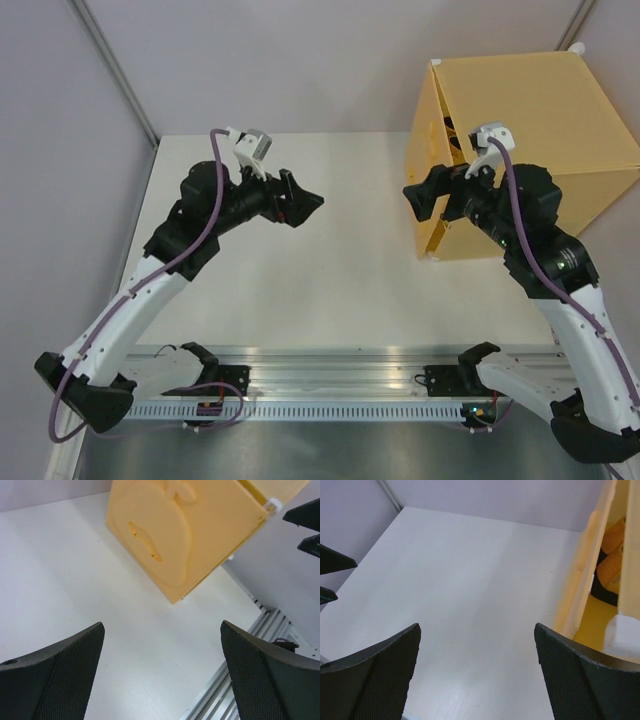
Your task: Place and organize the shoes in the shoe cabinet
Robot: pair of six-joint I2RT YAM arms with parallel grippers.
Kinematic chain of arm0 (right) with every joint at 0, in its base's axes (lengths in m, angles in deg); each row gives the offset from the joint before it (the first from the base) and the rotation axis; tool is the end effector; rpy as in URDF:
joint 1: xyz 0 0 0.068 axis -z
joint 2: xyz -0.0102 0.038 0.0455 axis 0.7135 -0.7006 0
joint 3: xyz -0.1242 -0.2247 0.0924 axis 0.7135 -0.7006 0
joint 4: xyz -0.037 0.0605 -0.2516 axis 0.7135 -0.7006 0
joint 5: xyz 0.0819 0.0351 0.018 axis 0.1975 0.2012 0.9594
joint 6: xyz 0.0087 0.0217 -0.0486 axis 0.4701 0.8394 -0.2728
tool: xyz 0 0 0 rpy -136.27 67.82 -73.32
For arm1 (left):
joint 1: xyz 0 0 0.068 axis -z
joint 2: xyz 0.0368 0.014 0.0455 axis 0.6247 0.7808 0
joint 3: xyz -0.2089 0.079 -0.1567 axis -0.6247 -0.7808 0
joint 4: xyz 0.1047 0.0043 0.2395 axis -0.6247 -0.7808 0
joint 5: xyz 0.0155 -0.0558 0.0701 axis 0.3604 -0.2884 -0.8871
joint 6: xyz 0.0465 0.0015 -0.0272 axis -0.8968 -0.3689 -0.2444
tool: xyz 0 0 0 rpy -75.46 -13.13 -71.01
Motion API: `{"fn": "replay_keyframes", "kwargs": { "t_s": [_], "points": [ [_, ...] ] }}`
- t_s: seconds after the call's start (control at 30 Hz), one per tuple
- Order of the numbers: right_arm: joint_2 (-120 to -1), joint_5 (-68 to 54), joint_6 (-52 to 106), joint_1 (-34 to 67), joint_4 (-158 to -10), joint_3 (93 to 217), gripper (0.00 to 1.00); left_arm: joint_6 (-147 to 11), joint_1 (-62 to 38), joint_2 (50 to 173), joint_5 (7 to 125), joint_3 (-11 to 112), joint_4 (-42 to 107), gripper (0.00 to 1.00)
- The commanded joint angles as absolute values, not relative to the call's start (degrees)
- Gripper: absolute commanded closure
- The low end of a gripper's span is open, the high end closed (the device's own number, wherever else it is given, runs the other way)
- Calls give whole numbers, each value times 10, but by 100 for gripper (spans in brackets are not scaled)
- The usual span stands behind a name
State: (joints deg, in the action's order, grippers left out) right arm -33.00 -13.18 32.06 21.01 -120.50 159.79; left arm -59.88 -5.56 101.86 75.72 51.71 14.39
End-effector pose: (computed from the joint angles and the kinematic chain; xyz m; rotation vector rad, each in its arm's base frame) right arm 0.1469 0.0680 0.4710 -0.2107 1.7595 0.4874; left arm 0.2049 -0.1465 0.4309 0.4451 1.7466 -0.9380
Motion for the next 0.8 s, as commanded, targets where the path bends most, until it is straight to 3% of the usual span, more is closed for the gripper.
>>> {"fn": "replay_keyframes", "kwargs": {
  "t_s": [0.0, 0.13, 0.3, 0.53, 0.77],
  "points": [
    [-366, -81, 334, 211, -1197, 1608, 2, -630, -58, 966, 632, 479, 48, 0],
    [-399, -87, 347, 210, -1180, 1592, 2, -645, -58, 911, 583, 446, 0, 0],
    [-417, -186, 383, 211, -1148, 1565, 3, -652, -58, 847, 521, 410, -33, 0],
    [-422, -338, 418, 211, -1156, 1551, 3, -669, -58, 819, 491, 408, -50, 0],
    [-425, -403, 409, 211, -1174, 1542, 3, -677, -58, 813, 480, 416, -59, 0]
  ]
}}
